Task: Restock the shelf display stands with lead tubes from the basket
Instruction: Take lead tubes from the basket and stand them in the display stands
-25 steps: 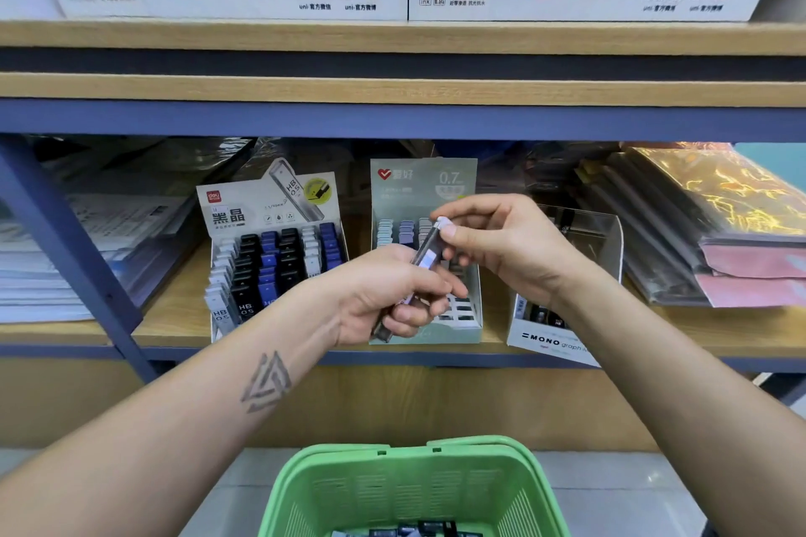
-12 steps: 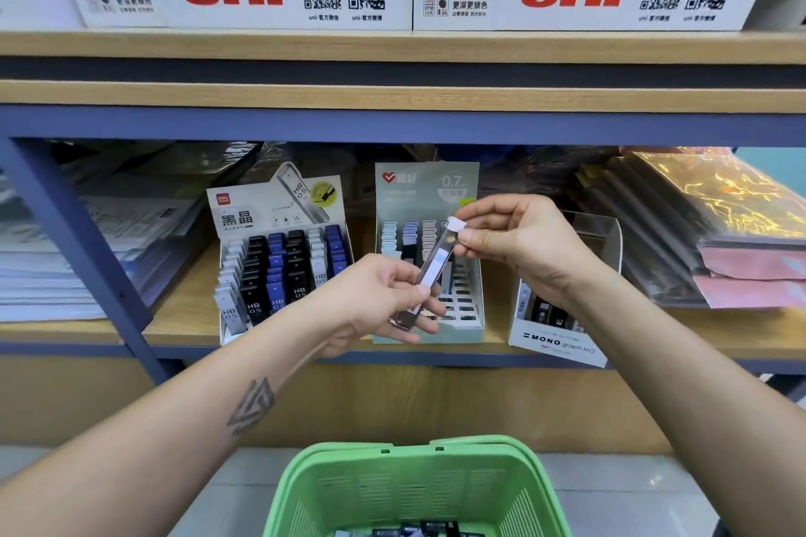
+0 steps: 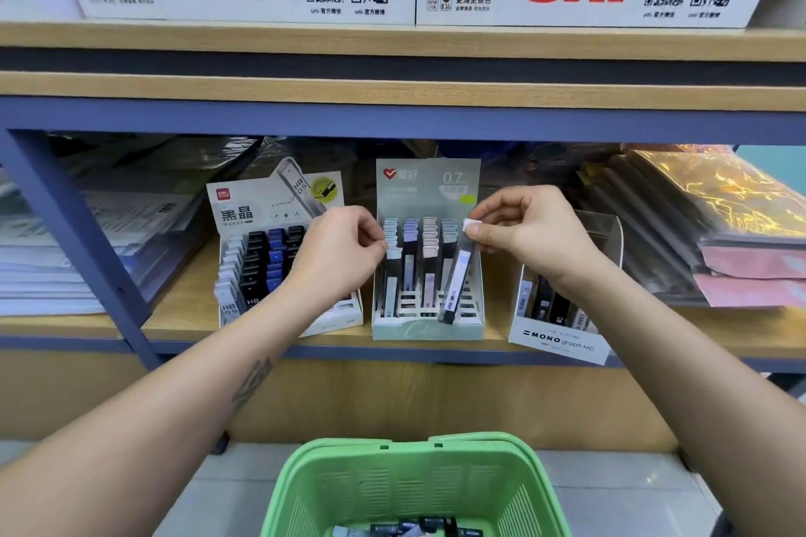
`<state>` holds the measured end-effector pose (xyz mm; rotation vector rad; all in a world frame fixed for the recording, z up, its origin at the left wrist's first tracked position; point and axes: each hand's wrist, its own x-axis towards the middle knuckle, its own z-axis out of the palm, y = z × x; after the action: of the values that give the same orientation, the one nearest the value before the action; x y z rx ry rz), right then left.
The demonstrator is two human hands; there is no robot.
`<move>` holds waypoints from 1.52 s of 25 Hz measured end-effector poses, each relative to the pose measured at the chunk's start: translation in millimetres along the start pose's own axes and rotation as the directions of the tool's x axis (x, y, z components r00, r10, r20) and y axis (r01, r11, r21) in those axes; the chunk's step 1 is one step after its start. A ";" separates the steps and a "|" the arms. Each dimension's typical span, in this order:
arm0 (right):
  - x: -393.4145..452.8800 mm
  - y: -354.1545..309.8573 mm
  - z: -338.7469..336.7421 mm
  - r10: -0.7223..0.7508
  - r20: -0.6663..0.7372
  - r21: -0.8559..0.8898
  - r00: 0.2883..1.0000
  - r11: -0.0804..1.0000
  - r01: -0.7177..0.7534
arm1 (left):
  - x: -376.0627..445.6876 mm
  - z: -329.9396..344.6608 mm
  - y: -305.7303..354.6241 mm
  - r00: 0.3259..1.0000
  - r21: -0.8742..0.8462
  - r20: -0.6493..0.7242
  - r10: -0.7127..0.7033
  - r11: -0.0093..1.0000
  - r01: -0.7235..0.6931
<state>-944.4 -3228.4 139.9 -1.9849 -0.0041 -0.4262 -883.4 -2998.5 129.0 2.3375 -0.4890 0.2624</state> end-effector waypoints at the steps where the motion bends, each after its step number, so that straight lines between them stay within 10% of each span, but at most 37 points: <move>1: 0.4 0.9 0.9 -0.002 -0.008 -0.030 1.000 1.000 0.002 | 0.7 3.7 -2.6 1.000 0.023 -0.019 0.005 1.000 -0.004; 25: 2.7 16.2 37.8 -0.161 0.109 -0.108 0.981 0.979 0.173 | 15.5 32.7 -5.5 0.997 0.049 -0.068 0.046 0.998 -0.043; 30: 1.5 30.5 41.9 -0.304 0.116 -0.509 0.946 0.800 0.319 | 14.9 33.1 -5.2 0.997 0.034 -0.072 0.037 0.999 -0.034; 38: -5.0 29.8 39.9 -0.363 0.155 -0.617 0.919 0.691 0.377 | 15.2 33.9 -7.6 0.996 0.027 -0.080 0.047 0.999 -0.045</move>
<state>-931.7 -3205.6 97.1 -2.6822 -0.3236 -0.7456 -864.9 -3021.1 104.8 2.3322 -0.5033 0.3852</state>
